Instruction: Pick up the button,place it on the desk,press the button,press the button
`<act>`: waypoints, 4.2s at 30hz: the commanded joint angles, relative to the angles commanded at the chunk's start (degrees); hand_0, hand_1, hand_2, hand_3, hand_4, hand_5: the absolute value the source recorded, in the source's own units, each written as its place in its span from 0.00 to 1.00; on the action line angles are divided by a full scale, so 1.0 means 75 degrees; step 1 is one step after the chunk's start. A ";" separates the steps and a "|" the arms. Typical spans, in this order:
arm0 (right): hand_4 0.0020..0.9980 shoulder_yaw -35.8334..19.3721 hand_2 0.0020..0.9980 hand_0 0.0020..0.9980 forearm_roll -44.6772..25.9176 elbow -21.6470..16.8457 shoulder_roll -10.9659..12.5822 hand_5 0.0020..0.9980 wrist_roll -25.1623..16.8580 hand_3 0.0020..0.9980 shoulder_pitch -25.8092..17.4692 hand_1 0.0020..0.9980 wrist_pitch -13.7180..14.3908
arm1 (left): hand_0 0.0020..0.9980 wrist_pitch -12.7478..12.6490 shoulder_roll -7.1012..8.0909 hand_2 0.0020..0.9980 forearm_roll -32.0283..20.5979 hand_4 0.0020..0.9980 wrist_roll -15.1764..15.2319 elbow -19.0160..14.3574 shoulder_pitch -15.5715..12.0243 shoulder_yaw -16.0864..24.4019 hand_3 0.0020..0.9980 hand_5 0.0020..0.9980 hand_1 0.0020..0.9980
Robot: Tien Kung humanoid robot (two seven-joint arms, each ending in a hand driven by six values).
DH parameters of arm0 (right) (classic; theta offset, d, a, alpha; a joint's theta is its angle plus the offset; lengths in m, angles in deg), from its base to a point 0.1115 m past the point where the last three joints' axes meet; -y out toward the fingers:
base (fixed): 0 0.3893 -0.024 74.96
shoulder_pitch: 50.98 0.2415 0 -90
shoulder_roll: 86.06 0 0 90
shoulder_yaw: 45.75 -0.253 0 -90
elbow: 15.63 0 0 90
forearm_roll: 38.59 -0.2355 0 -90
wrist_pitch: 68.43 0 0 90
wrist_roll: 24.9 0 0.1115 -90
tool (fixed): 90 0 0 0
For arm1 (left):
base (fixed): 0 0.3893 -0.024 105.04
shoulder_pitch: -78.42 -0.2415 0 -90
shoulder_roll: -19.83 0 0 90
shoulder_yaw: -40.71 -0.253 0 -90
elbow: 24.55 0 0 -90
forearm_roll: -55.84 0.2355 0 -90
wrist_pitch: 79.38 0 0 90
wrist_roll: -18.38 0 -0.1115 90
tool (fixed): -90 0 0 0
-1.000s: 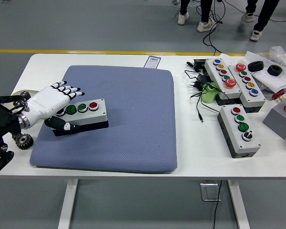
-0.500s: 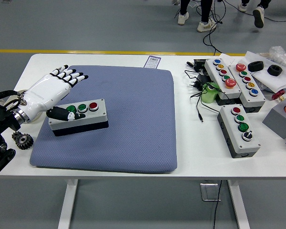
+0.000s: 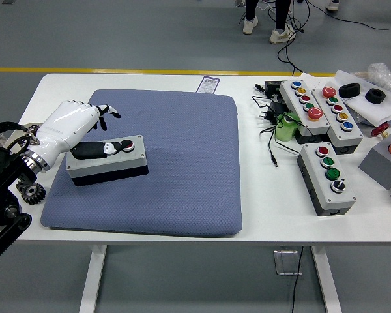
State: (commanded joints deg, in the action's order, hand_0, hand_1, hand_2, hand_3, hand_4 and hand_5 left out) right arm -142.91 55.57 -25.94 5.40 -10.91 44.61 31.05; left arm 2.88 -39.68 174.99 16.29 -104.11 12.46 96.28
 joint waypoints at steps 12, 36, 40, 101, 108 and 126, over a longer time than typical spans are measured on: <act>0.42 0.0021 0.68 0.65 -0.0038 0.0000 -0.0005 0.26 -0.0010 0.59 0.0015 0.66 0.0001 | 0.00 0.0446 -0.0038 0.00 -0.0335 0.66 -0.0220 0.0057 -0.0008 -0.0051 0.62 1.00 0.00; 0.42 0.0039 0.68 0.65 -0.0074 0.0000 -0.0004 0.26 -0.0010 0.59 0.0037 0.66 -0.0002 | 0.00 0.0851 -0.0026 0.00 -0.0187 0.65 -0.0341 0.0331 -0.0024 -0.0186 0.59 1.00 0.00; 0.42 0.0039 0.68 0.65 -0.0067 0.0000 -0.0002 0.26 -0.0009 0.59 0.0040 0.66 -0.0004 | 0.00 0.1142 -0.0023 0.00 -0.0198 0.64 -0.0398 0.0373 0.0009 -0.0213 0.56 1.00 0.00; 0.42 0.0010 0.68 0.65 -0.0039 0.0000 -0.0003 0.26 -0.0001 0.59 0.0018 0.66 -0.0001 | 0.03 -0.1158 -0.0260 0.12 -0.1314 0.63 0.0092 0.0209 0.0177 -0.0392 0.72 1.00 0.05; 0.42 -0.0002 0.68 0.65 -0.0009 0.0000 -0.0004 0.26 0.0001 0.59 -0.0007 0.66 -0.0003 | 0.35 -0.1889 -0.0349 0.53 -0.3428 0.62 0.0841 -0.0071 -0.0139 0.0215 0.83 1.00 0.50; 0.42 0.0024 0.68 0.65 -0.0017 0.0000 -0.0027 0.26 0.0003 0.59 -0.0007 0.66 -0.0012 | 0.80 -0.1051 -0.0519 0.90 -0.9238 0.60 0.1907 0.0595 -0.0541 0.1623 0.89 1.00 0.84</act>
State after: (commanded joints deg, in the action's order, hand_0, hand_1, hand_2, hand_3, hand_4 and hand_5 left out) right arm -142.73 55.44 -25.94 5.19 -10.88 44.56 30.95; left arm -5.01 -43.57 105.71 30.59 -99.64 8.40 108.46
